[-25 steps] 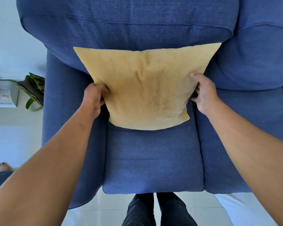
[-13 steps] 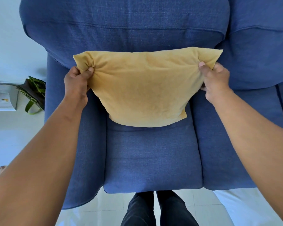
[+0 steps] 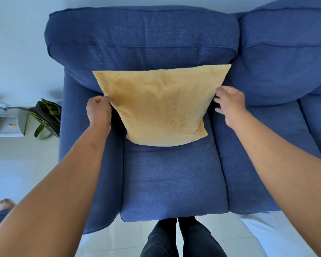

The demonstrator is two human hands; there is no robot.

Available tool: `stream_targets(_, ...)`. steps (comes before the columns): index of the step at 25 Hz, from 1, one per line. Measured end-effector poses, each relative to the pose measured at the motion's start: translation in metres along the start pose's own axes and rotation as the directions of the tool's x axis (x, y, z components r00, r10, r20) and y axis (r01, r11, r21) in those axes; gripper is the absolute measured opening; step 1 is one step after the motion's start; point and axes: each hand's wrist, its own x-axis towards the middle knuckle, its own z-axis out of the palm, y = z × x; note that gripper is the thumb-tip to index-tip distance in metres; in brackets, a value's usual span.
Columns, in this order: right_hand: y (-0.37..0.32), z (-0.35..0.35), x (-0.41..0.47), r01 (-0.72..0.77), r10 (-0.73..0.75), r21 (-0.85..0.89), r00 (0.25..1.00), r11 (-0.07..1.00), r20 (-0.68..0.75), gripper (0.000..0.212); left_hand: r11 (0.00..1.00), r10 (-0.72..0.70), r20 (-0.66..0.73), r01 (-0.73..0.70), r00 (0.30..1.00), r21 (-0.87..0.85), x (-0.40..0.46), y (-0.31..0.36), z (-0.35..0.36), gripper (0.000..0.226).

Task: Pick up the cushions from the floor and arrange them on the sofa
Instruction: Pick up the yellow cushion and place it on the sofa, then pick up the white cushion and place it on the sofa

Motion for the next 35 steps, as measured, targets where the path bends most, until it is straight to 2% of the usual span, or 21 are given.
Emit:
stream_targets(3, 0.019, -0.013, -0.036, 0.041, -0.039, -0.085, 0.999, 0.995, 0.025, 0.040, 0.990, 0.009, 0.065, -0.019, 0.998, 0.143, -0.046, -0.015, 0.005, 0.023)
stream_targets(6, 0.044, -0.034, -0.071, 0.093, -0.084, -0.275, 0.995, 0.957, 0.045, 0.051, 0.919, 0.068, 0.226, -0.149, 0.972, 0.365, -0.095, -0.031, 0.021, 0.048)
stream_targets(11, 0.088, -0.086, -0.116, 0.132, -0.132, -0.530, 0.991, 0.838, 0.038, 0.062, 0.745, 0.201, 0.515, -0.471, 0.834, 0.472, -0.166, -0.051, 0.066, 0.057)
stream_targets(14, 0.118, -0.124, -0.135, 0.133, -0.154, -0.612, 0.988, 0.779, 0.019, 0.067, 0.620, 0.258, 0.650, -0.638, 0.715, 0.457, -0.208, -0.057, 0.088, 0.060)
stream_targets(18, 0.160, -0.194, -0.169, 0.030, -0.126, -0.667, 0.987, 0.745, -0.096, 0.071, 0.421, 0.248, 0.807, -0.810, 0.536, 0.408, -0.273, -0.073, 0.129, 0.065)
stream_targets(23, 0.231, -0.288, -0.230, -0.091, -0.059, -0.635, 0.976, 0.767, -0.211, 0.073, 0.312, 0.207, 0.893, -0.892, 0.399, 0.326, -0.381, -0.116, 0.175, 0.069)
stream_targets(30, 0.340, -0.425, -0.346, -0.287, 0.082, -0.499, 0.917, 0.818, -0.391, 0.075, 0.107, 0.018, 0.988, -0.983, 0.154, 0.151, -0.567, -0.207, 0.224, 0.072)
stream_targets(35, 0.389, -0.492, -0.372, -0.384, 0.171, -0.413, 0.868, 0.826, -0.466, 0.075, -0.007, -0.069, 0.998, -1.000, -0.004, -0.005, -0.646, -0.242, 0.273, 0.073)
